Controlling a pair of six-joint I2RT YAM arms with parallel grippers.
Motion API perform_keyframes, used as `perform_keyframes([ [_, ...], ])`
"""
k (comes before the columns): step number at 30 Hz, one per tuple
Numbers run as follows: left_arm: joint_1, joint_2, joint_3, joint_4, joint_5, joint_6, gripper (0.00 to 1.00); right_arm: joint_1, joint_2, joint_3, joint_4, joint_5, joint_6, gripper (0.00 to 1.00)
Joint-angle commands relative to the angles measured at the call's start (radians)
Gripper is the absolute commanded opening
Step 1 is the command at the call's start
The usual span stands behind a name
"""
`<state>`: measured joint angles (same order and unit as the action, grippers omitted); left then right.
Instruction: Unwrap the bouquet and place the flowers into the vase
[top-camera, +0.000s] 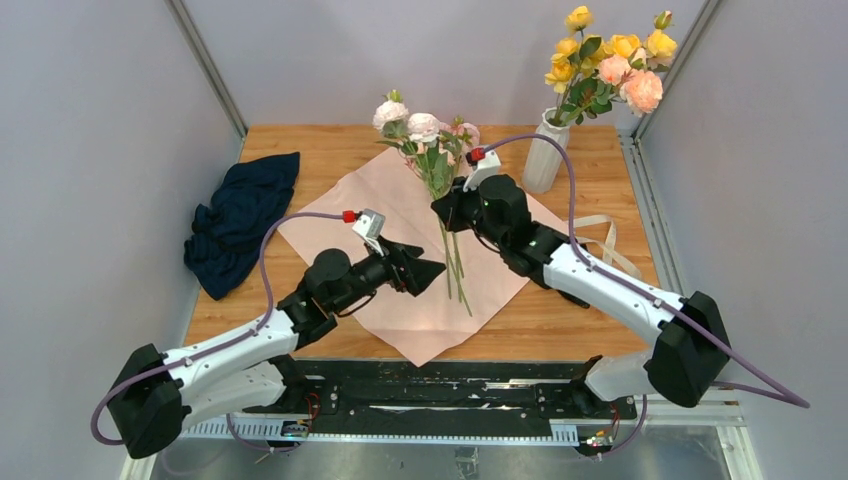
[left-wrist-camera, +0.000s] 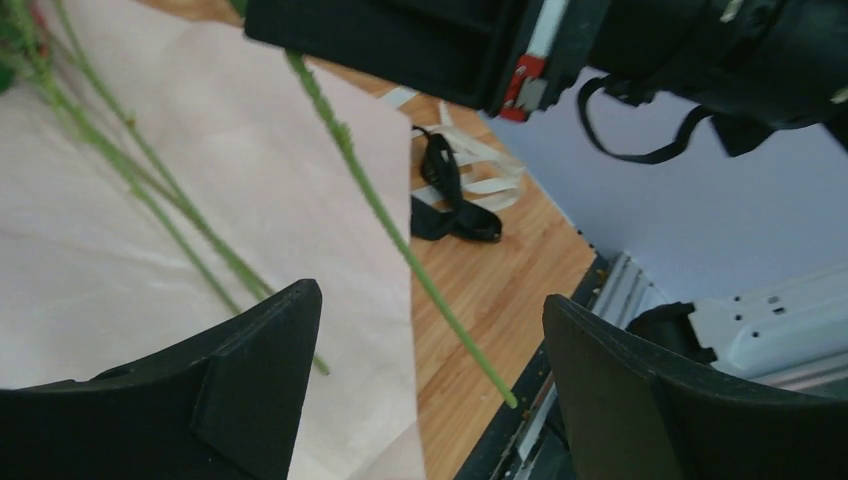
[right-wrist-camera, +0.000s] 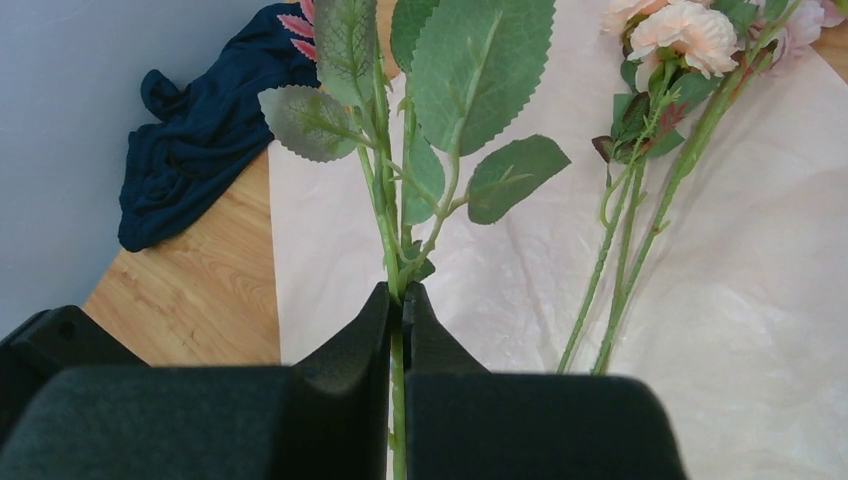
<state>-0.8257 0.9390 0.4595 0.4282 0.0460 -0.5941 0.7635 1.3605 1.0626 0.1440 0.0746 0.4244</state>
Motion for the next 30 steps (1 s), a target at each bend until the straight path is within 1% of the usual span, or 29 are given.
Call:
perform_keyframes([
  [1,0.005,0.039,0.044,0.182,0.149,-0.011,0.86,0.014,-0.054,-0.036,0.023,-0.03,0.03,0.0],
  [9,0.002,0.169,0.053,0.306,0.166,-0.058,0.82,0.052,-0.152,-0.046,-0.002,-0.03,0.028,0.0],
  [13,-0.016,0.212,0.068,0.316,0.158,-0.054,0.8,0.058,-0.187,-0.049,-0.018,-0.044,0.03,0.0],
  [15,-0.024,0.221,0.071,0.329,0.146,-0.052,0.76,0.064,-0.202,-0.056,-0.02,-0.048,0.036,0.0],
  [16,-0.024,0.23,0.073,0.337,0.148,-0.054,0.68,0.065,-0.208,-0.061,-0.025,-0.047,0.039,0.0],
  [17,-0.024,0.237,0.076,0.349,0.161,-0.054,0.57,0.066,-0.214,-0.069,-0.026,-0.044,0.042,0.0],
  [18,-0.025,0.245,0.083,0.354,0.173,-0.057,0.5,0.066,-0.22,-0.077,-0.026,-0.042,0.044,0.0],
  [19,-0.027,0.254,0.09,0.356,0.184,-0.059,0.39,0.066,-0.228,-0.085,-0.027,-0.037,0.045,0.0],
  [20,-0.03,0.262,0.097,0.36,0.194,-0.058,0.22,0.066,-0.237,-0.093,-0.03,-0.031,0.045,0.0],
  [22,-0.036,0.276,0.106,0.367,0.211,-0.058,0.03,0.066,-0.25,-0.106,-0.032,-0.024,0.046,0.0],
  [23,-0.039,0.279,0.109,0.369,0.216,-0.056,0.0,0.066,-0.257,-0.112,-0.032,-0.022,0.047,0.0],
  [26,-0.042,0.285,0.105,0.365,0.217,-0.05,0.0,0.066,-0.274,-0.128,-0.04,-0.008,0.045,0.0],
  [30,-0.043,0.274,0.125,0.222,0.181,0.032,0.0,0.066,-0.307,-0.146,-0.06,0.015,0.039,0.0],
])
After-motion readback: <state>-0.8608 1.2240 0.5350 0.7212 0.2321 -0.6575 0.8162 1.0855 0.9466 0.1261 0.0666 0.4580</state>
